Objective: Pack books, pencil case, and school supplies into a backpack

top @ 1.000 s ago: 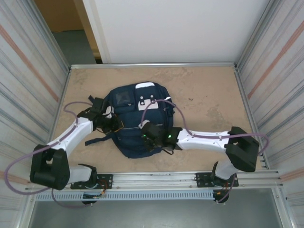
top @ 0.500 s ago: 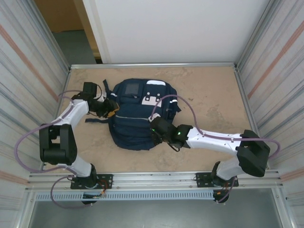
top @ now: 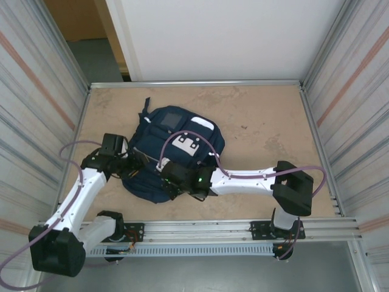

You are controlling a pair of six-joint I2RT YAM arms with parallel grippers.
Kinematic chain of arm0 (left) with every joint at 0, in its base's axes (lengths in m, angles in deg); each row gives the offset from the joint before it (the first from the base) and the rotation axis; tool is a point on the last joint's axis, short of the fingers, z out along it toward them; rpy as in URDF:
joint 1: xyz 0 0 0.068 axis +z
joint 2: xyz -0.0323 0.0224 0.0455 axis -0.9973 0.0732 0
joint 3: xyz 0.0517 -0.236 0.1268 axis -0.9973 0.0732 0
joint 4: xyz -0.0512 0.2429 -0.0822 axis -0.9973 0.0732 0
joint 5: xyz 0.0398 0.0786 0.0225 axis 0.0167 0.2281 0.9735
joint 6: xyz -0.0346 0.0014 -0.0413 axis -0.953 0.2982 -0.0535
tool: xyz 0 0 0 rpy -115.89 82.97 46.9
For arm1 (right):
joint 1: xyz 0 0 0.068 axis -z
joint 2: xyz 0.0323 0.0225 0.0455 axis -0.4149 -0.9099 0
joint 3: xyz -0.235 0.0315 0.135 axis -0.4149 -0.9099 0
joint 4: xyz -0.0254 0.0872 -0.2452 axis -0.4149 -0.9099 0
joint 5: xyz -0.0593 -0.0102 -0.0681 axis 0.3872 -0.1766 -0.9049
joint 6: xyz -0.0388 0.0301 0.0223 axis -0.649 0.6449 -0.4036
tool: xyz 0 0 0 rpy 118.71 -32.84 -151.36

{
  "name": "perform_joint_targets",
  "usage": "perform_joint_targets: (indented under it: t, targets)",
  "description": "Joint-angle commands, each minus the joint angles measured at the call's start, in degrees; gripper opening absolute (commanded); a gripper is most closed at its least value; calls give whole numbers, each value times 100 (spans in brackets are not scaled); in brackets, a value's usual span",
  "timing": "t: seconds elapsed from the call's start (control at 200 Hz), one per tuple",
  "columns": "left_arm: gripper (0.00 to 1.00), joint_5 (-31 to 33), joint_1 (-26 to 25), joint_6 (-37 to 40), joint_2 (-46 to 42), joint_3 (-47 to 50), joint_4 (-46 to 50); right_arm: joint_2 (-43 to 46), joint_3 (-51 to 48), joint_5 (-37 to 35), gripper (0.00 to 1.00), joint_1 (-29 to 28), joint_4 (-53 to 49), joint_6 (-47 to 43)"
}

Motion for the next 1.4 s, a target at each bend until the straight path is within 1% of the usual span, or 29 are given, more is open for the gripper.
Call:
perform_joint_targets:
  t: [0.0, 0.125, 0.195, 0.22, 0.256, 0.271, 0.286, 0.316, 0.331, 0.481, 0.546, 0.792, 0.912, 1.002, 1.062, 1.087, 1.137, 1.178, 1.213, 1.303, 1.358, 1.398]
  targets:
    - [53, 280, -50, -439, -46, 98, -17, -85, -16, 322, 0, -188, 392, 63]
    - [52, 180, -221, -689, 242, 56, -403, -316, 93, 326, 0, -326, 470, 130]
    - [47, 265, -422, -779, 409, 35, -586, -437, 210, 409, 0, -364, 464, 178]
    - [41, 311, -461, -783, 459, 61, -649, -462, 235, 418, 0, -382, 461, 178]
    - [28, 341, -480, -770, 523, 95, -755, -483, 274, 391, 0, -396, 417, 142]
    - [19, 355, -475, -752, 565, 113, -808, -481, 281, 374, 0, -404, 383, 116]
    - [13, 356, -464, -723, 592, 119, -835, -485, 288, 352, 0, -404, 330, 94]
    - [3, 356, -430, -592, 652, 83, -836, -459, 295, 272, 0, -396, 192, 13]
    - [0, 356, -395, -521, 683, 48, -801, -434, 278, 222, 0, -396, 102, -42]
    - [0, 472, -182, 389, 777, -278, -477, -28, -211, -327, 0, -249, -662, -896]
    - [0, 503, -142, 723, 797, -320, -449, 239, -532, -363, 0, -75, -787, -1120]
    - [0, 191, 85, 1001, 1022, -127, -645, 1126, -1507, -384, 1, 877, -803, -991]
    - [0, 46, 158, 1225, 1098, -221, -593, 1322, -1744, -334, 2, 1275, -593, -1051]
    - [0, -48, 164, 1343, 1155, -250, -595, 1339, -1728, -317, 5, 1379, -392, -1103]
    - [0, -112, 162, 1371, 1187, -266, -643, 1339, -1692, -467, 9, 1386, -326, -1126]
    - [0, -219, 167, 1371, 1199, -267, -675, 1338, -1691, -535, 11, 1395, -334, -1137]
    - [0, -658, 159, 1400, 1197, -221, -895, 1371, -1695, -666, 12, 1443, -361, -1127]
    - [7, -999, 94, 1336, 1175, -189, -1073, 1434, -1725, -761, 12, 1538, -399, -1086]
    - [11, -1151, -44, 1286, 1152, -184, -1196, 1506, -1763, -837, 11, 1640, -444, -1026]
    - [24, -1045, -586, 1250, 1134, -345, -1238, 1839, -1922, -726, 8, 2126, -575, -823]
    - [27, -1133, -850, 1110, 1146, -498, -1220, 2049, -1963, -508, 10, 2460, -786, -697]
    - [28, -1456, -960, 953, 1138, -573, -1302, 2245, -2000, -446, 11, 2676, -966, -623]
